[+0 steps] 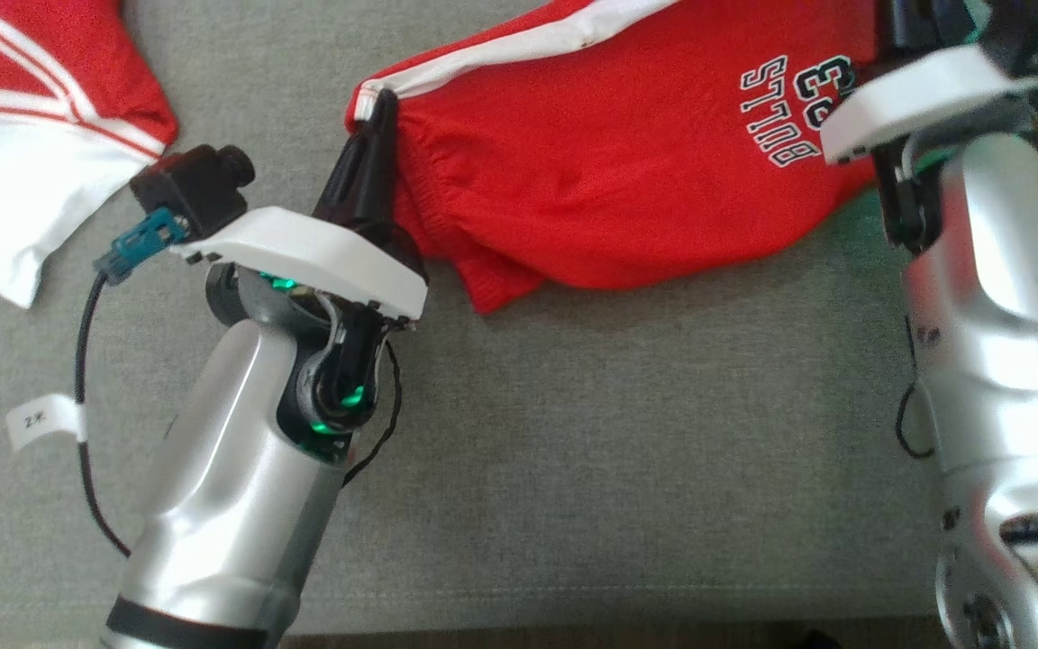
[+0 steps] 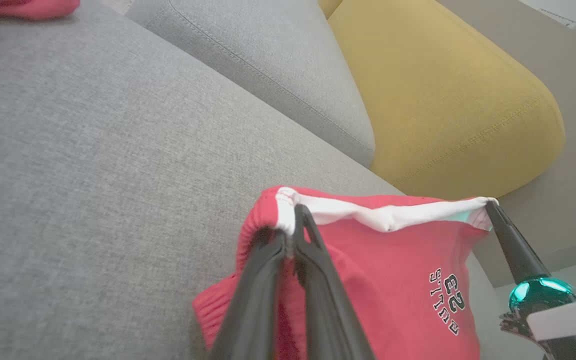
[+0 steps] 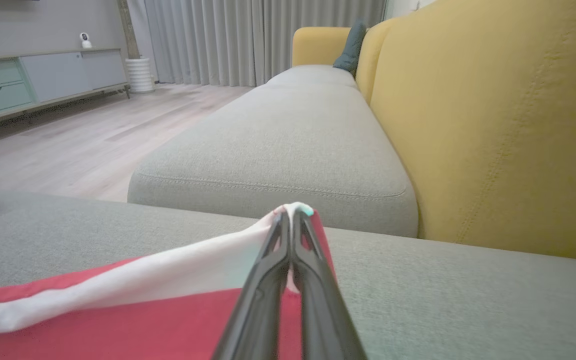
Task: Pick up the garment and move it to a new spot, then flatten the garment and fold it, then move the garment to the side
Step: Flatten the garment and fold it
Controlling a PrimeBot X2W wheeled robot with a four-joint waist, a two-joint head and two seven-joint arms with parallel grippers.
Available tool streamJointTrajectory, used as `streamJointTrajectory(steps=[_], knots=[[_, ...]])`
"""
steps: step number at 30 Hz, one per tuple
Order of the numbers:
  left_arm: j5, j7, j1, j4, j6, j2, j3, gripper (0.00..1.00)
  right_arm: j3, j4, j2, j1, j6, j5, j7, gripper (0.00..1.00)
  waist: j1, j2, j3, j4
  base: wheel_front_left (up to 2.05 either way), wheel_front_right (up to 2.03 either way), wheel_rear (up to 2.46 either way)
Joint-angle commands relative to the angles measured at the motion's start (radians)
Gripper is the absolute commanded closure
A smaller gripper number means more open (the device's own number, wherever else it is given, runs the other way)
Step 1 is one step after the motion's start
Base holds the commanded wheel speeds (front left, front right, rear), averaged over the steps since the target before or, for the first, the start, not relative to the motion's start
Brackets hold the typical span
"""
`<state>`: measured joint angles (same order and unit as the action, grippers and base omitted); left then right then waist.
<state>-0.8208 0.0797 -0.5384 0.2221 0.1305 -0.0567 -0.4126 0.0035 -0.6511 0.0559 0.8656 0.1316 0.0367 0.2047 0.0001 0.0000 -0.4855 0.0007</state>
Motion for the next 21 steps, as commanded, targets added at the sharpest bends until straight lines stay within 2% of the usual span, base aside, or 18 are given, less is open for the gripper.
streamJointTrajectory(steps=[1,16,17,18,19,20,21], knots=[[-0.001,0.004,-0.032,-0.022,-0.005,-0.006,0.016,1.00,0.023,-0.026,-0.006,0.055,-0.001,0.018,-0.006,1.00,-0.0001,0.0000,-0.016,0.018,0.00,0.00,0.00],[0.009,0.016,-0.050,-0.013,0.025,-0.001,-0.015,1.00,-0.009,-0.311,0.009,0.227,-0.001,0.109,0.018,1.00,-0.0001,0.0000,-0.016,0.052,0.00,0.00,0.00],[0.010,0.019,-0.046,-0.014,0.028,-0.001,-0.017,0.69,-0.013,-0.324,0.011,0.234,-0.001,0.113,0.021,0.94,-0.0001,0.0000,-0.014,0.053,0.00,0.00,0.00],[0.012,0.023,-0.044,-0.015,0.031,-0.001,-0.018,0.30,-0.016,-0.337,0.013,0.241,-0.001,0.118,0.024,0.76,-0.0001,0.0000,-0.012,0.054,0.00,0.00,0.00],[0.015,0.027,-0.041,-0.017,0.032,0.000,-0.021,0.00,-0.019,-0.350,0.016,0.247,-0.001,0.122,0.026,0.53,-0.0001,0.0000,-0.010,0.055,0.00,0.00,0.00],[0.019,0.031,-0.039,-0.020,0.033,0.000,-0.025,0.00,-0.020,-0.361,0.018,0.253,-0.001,0.127,0.029,0.07,-0.0001,0.0000,-0.007,0.056,0.00,0.00,0.00],[0.027,0.038,-0.036,-0.024,0.034,-0.002,-0.029,0.00,-0.021,-0.372,0.020,0.259,-0.001,0.131,0.031,0.00,-0.0001,0.0000,-0.004,0.057,0.00,0.00,0.00]])
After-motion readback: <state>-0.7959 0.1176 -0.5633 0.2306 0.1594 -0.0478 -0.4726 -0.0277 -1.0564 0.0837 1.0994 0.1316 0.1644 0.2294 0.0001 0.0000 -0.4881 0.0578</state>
